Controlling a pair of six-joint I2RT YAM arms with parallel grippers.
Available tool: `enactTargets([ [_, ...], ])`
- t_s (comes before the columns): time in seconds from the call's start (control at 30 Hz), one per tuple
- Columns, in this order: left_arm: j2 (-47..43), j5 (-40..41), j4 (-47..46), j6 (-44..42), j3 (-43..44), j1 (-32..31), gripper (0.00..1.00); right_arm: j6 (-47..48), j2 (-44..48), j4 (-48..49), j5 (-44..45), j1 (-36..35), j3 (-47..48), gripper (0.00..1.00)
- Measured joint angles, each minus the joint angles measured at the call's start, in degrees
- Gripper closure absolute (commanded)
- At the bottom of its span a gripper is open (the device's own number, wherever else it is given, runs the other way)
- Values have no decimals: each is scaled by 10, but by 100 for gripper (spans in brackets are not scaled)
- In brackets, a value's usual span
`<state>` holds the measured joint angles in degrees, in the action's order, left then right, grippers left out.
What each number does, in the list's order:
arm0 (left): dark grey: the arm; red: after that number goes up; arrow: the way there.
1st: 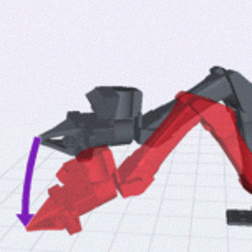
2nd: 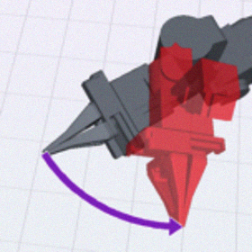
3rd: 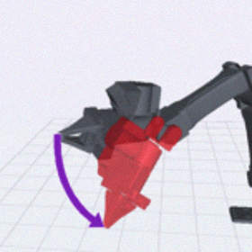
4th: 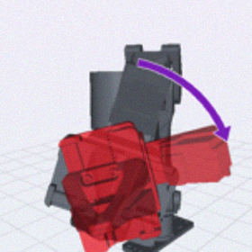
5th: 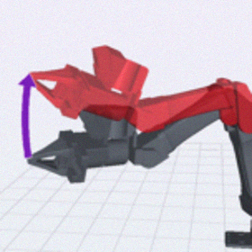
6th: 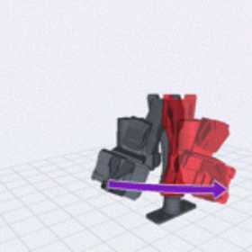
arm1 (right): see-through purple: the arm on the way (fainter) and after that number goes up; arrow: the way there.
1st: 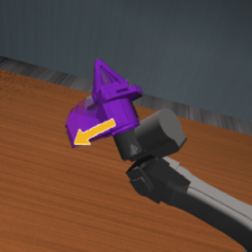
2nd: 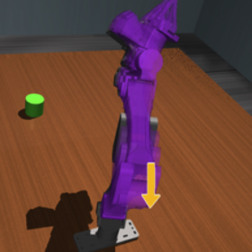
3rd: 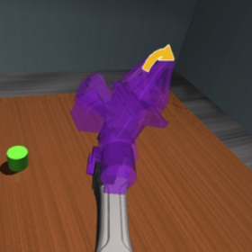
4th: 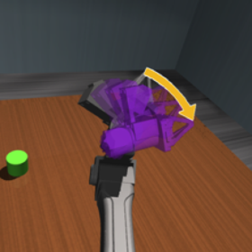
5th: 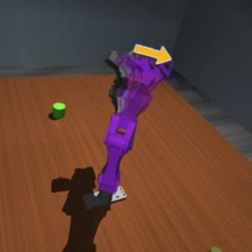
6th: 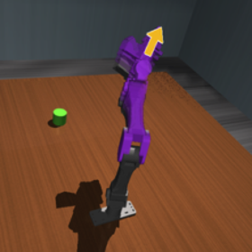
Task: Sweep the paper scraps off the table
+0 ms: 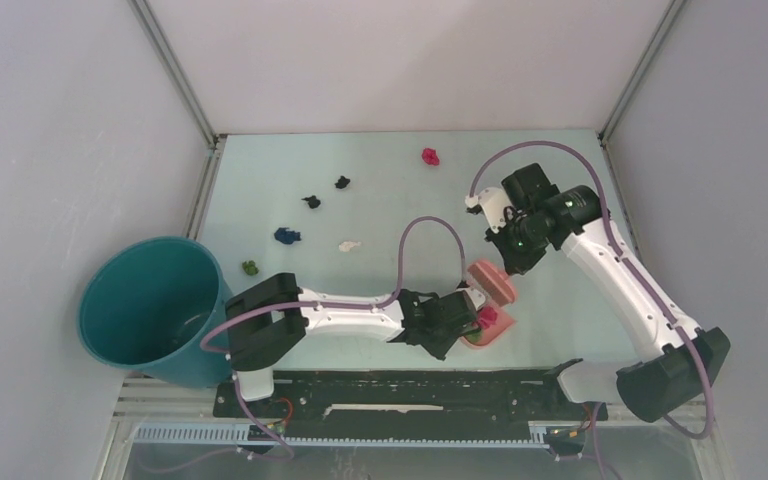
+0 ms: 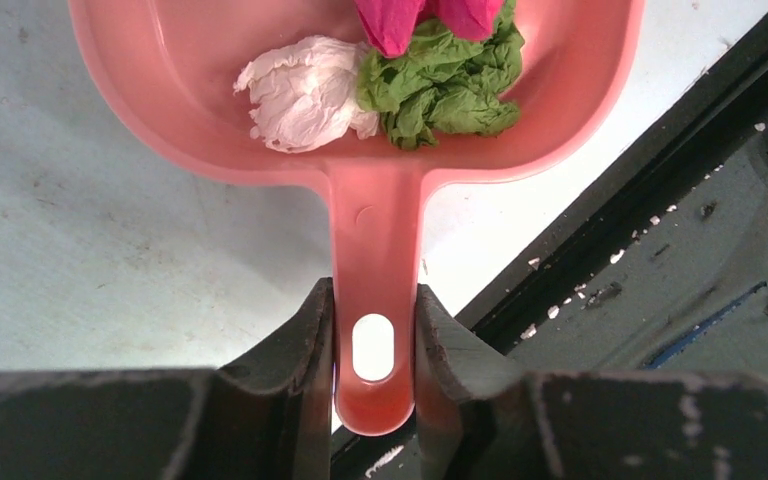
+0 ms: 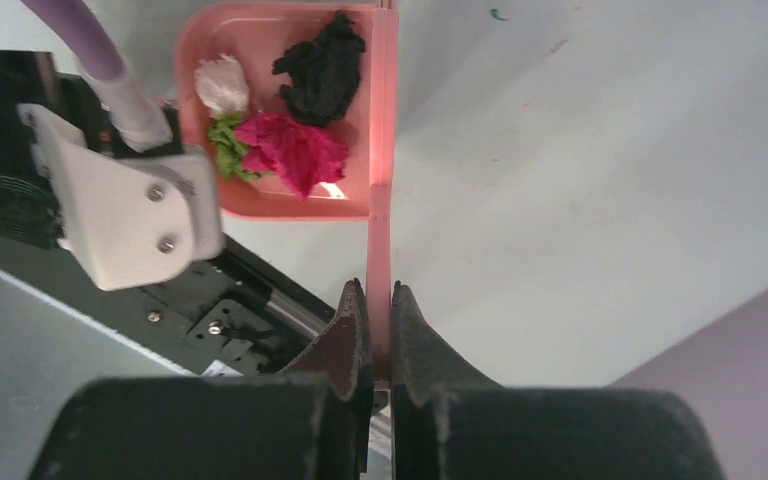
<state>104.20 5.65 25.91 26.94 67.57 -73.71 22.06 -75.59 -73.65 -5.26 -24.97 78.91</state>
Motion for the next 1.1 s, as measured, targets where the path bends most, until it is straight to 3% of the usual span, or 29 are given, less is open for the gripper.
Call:
enactTargets([
  [0.43,-2,37,-86,-6,-39,-17,100,44,31,8,61,40,0,100],
  [0.57,-2,40,-86,-4,-36,-18,100,66,43,28,51,126,0,100],
  [0.73,-3,49,-46,3,-10,-19,100,81,39,70,-12,331,0,100],
  [0.83,-11,58,-10,11,9,-19,100,81,28,79,-58,416,0,100],
  [1.1,-102,100,115,40,53,-19,100,81,25,98,-150,455,-62,100],
])
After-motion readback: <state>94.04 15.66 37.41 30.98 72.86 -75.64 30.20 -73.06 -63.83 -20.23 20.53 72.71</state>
